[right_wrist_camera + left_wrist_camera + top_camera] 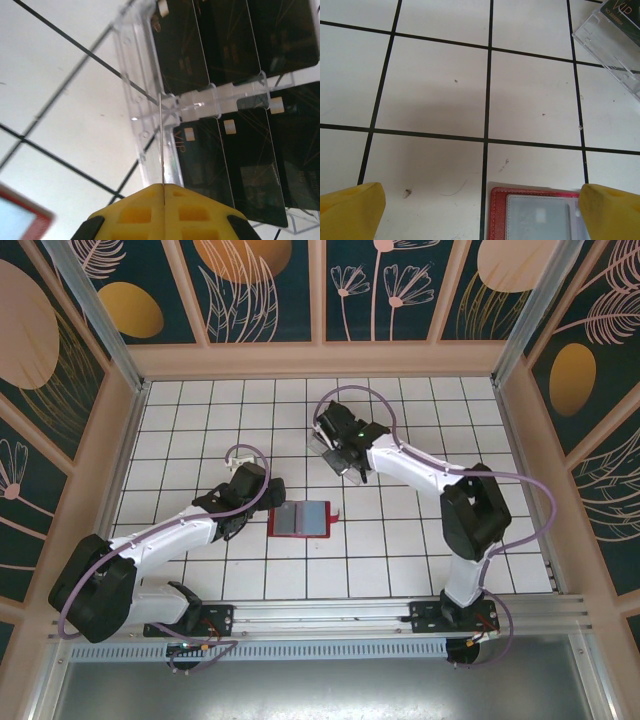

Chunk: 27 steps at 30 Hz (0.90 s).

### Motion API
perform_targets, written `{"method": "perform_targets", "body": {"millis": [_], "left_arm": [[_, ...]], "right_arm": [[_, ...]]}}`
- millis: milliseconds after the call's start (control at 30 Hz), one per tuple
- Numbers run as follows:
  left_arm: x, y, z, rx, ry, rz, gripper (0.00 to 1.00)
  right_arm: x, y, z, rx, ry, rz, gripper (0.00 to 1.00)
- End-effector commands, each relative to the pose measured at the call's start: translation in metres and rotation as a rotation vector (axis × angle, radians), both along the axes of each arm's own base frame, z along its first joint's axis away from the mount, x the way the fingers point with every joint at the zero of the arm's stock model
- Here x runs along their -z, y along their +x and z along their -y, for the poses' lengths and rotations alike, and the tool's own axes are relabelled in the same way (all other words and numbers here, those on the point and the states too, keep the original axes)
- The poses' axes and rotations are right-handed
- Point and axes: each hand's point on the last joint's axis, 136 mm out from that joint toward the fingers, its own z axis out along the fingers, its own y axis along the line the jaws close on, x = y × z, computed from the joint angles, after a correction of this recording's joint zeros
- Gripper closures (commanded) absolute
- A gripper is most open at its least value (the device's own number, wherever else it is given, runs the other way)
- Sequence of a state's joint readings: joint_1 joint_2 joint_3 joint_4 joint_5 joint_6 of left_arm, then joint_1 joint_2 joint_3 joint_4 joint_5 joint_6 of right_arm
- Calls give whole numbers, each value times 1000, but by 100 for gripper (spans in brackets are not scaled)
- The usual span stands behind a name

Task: Put the credit cards into the card holder
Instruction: Pick up the credit card from the storage box, then insert the credit card into the card slot.

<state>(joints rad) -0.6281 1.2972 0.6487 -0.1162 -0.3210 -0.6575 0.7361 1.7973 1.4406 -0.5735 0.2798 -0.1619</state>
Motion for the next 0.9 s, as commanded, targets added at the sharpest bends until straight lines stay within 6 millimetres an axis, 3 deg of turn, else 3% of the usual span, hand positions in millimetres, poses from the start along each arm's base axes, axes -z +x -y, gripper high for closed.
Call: {"method": "perform_targets", "body": {"millis": [0, 133, 233, 467, 700, 867], "left_arm": [[14, -7, -9, -11, 34, -38, 1], [22, -15, -15, -10, 57, -64, 1], [29, -23, -19, -4, 66, -88, 2], [43, -40, -24, 11, 59, -131, 1], [49, -50, -15, 40, 47, -134, 1], [49, -52, -5, 65, 101, -123, 2]], "right_arm": [[-52, -16, -26, 22, 219, 33, 100], [-64, -44, -50, 54, 500, -30, 100], [-62, -68, -63, 79, 720, -103, 100], [-44, -106, -59, 183, 1119, -206, 100], [-7, -129, -51, 290, 1278, -248, 100], [7, -137, -54, 322, 1325, -269, 100]]}}
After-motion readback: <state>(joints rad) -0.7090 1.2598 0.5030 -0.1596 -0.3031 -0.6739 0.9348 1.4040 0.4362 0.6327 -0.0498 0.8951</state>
